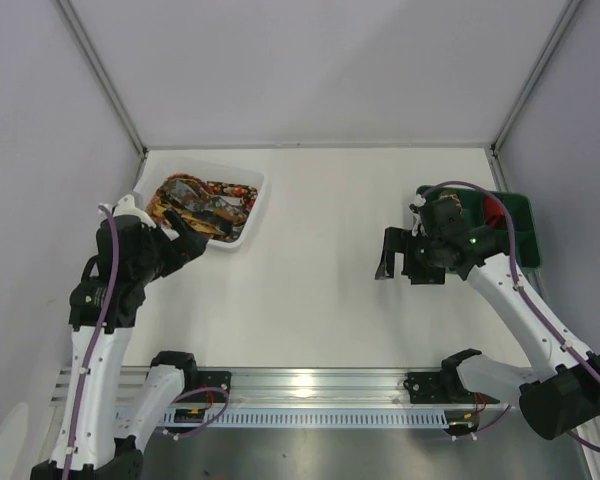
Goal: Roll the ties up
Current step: Grab a tie with the left arm
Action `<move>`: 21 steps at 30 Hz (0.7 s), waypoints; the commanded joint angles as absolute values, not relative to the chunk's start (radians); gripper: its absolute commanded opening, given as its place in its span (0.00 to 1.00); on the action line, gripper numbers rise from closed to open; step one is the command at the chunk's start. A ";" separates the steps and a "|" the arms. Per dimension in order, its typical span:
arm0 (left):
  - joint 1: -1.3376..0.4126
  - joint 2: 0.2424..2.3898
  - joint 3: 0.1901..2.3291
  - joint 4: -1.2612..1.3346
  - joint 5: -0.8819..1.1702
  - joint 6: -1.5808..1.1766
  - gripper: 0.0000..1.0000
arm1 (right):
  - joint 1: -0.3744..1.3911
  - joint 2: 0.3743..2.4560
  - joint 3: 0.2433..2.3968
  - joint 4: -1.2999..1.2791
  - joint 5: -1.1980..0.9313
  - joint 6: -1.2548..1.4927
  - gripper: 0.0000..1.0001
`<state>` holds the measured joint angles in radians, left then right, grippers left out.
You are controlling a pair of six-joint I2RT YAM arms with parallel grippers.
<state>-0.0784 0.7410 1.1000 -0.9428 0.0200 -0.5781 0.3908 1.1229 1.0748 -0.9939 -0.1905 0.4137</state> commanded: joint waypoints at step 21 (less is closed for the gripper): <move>-0.081 1.494 1.431 -0.692 -0.046 -0.085 0.93 | 0.382 1.232 1.223 -1.032 -0.344 0.322 0.95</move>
<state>-0.0784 1.4509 1.3785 -0.7780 -0.0578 -0.2337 0.3889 1.2198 1.1675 -1.0199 -0.3119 0.3561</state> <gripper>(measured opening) 0.925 0.955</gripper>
